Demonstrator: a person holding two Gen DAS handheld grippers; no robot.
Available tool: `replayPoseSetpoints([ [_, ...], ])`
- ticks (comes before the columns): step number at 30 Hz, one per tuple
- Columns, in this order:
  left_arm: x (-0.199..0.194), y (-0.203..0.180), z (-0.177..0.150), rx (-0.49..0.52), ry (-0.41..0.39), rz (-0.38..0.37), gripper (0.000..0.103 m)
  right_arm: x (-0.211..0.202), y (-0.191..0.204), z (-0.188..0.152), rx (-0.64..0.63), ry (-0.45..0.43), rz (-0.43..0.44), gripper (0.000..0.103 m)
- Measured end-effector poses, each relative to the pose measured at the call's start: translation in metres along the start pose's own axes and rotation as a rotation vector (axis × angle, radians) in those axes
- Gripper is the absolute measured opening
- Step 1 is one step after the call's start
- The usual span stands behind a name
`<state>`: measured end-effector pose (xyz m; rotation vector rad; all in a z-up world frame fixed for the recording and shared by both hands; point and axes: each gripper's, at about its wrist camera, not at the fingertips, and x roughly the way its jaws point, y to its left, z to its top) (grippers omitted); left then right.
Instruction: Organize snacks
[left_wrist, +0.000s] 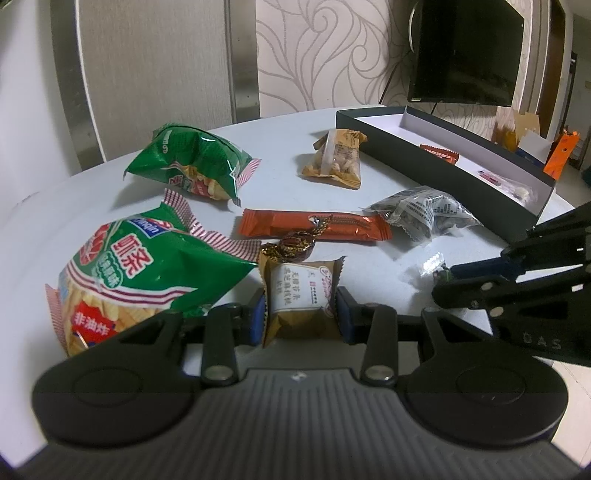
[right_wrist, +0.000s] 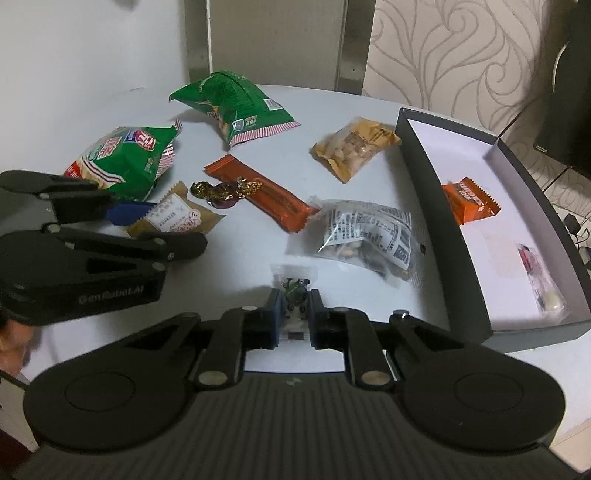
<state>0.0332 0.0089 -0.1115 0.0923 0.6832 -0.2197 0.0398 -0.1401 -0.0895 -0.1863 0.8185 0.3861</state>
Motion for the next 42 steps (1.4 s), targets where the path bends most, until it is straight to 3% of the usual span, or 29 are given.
replayPoseSetpoints([
  [42,-0.006,-0.016,0.021,0.019,-0.053,-0.034,0.039,-0.039,-0.014,0.009,0.059,-0.071,-0.002,0.017],
])
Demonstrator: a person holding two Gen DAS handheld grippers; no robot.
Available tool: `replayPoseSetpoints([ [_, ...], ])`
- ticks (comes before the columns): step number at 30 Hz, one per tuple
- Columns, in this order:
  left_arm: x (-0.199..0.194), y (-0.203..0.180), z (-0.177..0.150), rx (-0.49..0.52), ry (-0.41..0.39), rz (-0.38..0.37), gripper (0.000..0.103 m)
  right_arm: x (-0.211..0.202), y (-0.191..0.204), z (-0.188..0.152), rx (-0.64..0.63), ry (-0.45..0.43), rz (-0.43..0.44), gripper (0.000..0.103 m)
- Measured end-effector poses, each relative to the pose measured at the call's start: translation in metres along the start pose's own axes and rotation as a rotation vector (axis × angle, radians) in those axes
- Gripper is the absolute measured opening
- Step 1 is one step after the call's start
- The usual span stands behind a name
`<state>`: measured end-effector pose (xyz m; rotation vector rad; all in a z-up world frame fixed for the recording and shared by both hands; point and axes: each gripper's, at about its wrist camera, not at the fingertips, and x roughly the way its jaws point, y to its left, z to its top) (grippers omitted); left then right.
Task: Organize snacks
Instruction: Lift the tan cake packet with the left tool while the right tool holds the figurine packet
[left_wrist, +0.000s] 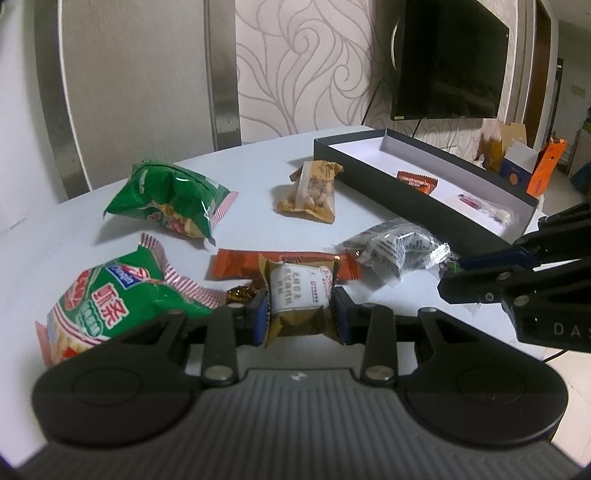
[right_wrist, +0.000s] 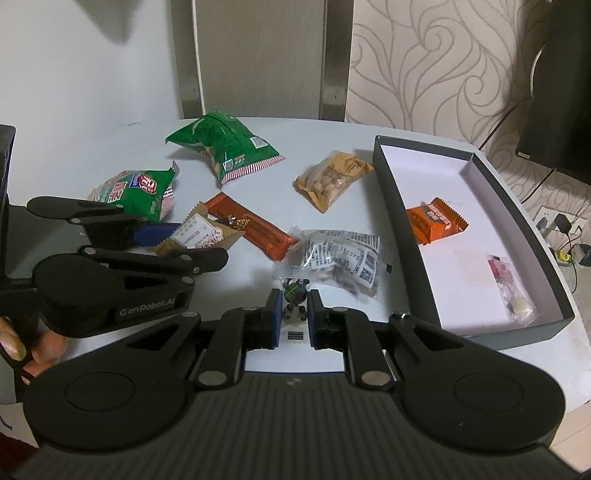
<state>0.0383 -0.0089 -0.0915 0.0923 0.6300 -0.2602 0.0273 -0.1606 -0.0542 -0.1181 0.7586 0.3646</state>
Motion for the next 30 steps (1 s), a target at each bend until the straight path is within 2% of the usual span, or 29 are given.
replayPoseSetpoints([
  [30,0.007,-0.006,0.017,0.007,-0.017,-0.002,0.039,-0.008,-0.005,0.009,0.011,-0.024,0.019,0.017],
])
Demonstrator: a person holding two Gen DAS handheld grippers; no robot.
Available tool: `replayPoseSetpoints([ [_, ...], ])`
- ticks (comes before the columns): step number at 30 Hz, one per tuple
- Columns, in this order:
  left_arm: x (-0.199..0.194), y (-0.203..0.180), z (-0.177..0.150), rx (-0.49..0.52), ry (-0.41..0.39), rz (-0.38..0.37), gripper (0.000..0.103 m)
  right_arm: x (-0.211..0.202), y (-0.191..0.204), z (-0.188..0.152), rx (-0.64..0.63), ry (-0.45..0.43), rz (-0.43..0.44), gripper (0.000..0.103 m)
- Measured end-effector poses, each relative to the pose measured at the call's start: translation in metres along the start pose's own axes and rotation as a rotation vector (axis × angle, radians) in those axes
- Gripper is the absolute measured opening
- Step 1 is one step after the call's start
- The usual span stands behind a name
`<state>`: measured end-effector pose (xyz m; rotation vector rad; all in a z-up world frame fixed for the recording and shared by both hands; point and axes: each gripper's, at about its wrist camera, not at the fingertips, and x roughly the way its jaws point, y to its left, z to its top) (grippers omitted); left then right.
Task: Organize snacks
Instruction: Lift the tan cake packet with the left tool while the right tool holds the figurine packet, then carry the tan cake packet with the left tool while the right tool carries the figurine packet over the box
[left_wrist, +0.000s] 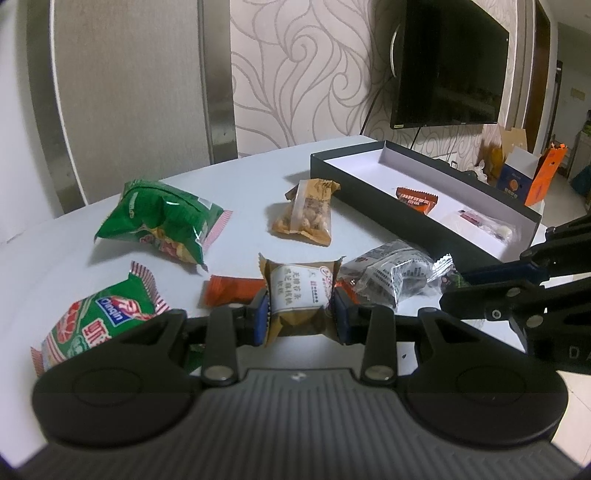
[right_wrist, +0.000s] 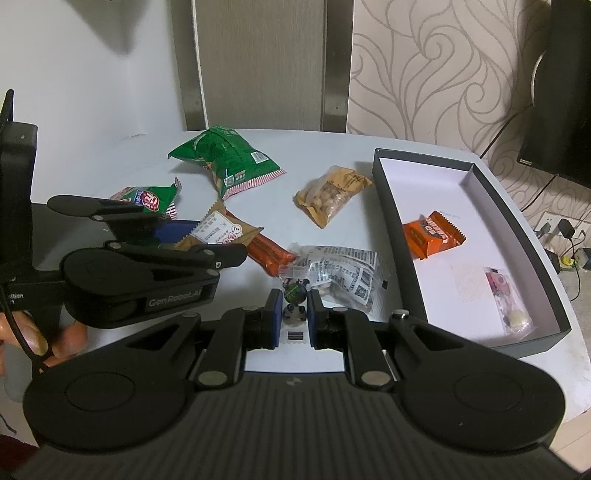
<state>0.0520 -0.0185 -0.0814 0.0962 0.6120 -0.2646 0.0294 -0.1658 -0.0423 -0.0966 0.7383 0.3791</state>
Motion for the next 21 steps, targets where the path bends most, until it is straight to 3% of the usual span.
replayPoseSetpoints([
  [12,0.007,-0.013,0.026,0.02,-0.039,-0.008,0.039,-0.009,-0.013,0.006,0.014,-0.03,-0.013,0.017],
  [21,0.024,-0.042,0.057,0.05,-0.076,-0.048,0.039,-0.018,-0.051,0.016,0.04,-0.062,-0.057,0.017],
])
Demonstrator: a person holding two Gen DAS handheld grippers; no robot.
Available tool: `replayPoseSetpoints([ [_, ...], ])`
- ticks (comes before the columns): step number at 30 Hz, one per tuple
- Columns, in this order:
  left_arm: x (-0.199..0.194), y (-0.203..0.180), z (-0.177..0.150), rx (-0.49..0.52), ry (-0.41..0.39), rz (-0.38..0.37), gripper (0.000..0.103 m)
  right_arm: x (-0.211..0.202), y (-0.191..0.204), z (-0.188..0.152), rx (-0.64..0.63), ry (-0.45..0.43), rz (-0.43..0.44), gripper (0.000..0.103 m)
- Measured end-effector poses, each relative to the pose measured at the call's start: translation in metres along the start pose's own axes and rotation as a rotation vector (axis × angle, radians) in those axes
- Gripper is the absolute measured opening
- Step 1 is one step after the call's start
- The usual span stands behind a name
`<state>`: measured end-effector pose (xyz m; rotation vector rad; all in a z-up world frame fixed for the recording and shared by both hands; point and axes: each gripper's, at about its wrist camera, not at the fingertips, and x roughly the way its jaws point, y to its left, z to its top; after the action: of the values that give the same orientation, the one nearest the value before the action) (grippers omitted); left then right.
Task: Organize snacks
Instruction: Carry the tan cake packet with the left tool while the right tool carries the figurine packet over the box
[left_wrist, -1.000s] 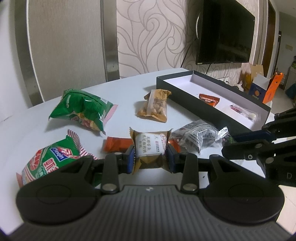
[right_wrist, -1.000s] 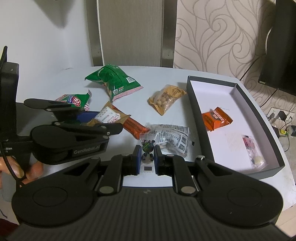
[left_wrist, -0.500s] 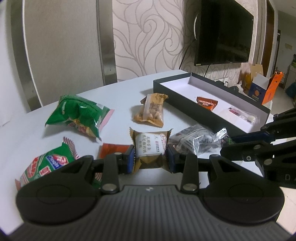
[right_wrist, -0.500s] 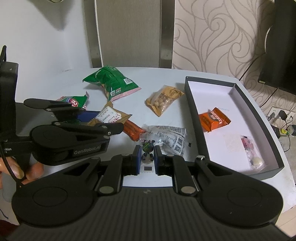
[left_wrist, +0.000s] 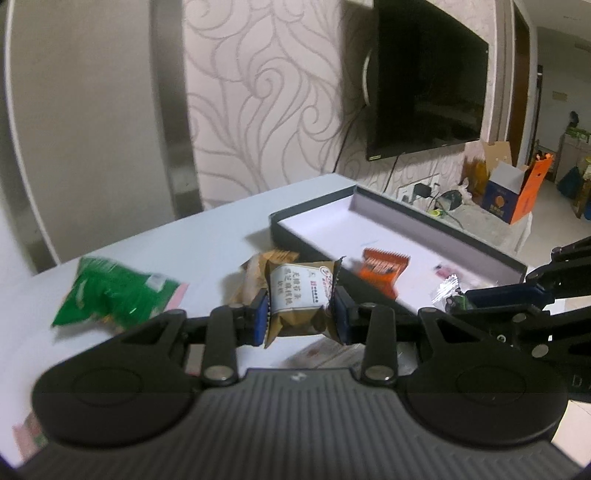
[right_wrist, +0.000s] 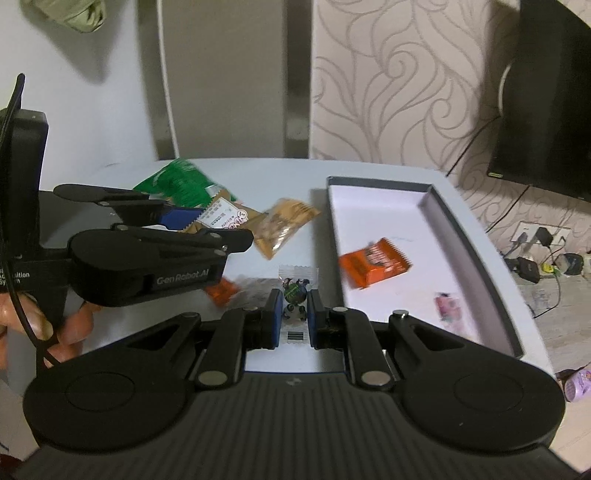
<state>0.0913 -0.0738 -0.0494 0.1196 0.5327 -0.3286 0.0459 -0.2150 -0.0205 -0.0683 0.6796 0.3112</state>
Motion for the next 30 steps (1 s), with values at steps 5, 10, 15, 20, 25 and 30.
replayPoseSetpoints([
  [5,0.022,-0.022,0.016,0.008,-0.008,-0.027,0.039,-0.002,-0.028,0.002,0.017,-0.012,-0.032,0.017],
  [10,0.045,-0.045,0.027,0.012,-0.011,-0.044,0.039,0.008,-0.062,-0.005,0.042,0.006,-0.061,0.017],
  [15,0.069,-0.064,0.035,0.008,0.0,-0.045,0.039,0.023,-0.088,-0.019,0.063,0.041,-0.068,0.017],
  [20,0.089,-0.079,0.041,0.007,0.005,-0.035,0.039,0.034,-0.1,-0.026,0.05,0.055,-0.056,0.017],
  [25,0.102,-0.086,0.045,-0.004,0.016,-0.014,0.039,0.045,-0.11,-0.029,0.039,0.058,-0.039,0.017],
  [30,0.112,-0.094,0.047,-0.004,0.026,0.013,0.039,0.053,-0.121,-0.029,0.04,0.052,-0.023,0.017],
])
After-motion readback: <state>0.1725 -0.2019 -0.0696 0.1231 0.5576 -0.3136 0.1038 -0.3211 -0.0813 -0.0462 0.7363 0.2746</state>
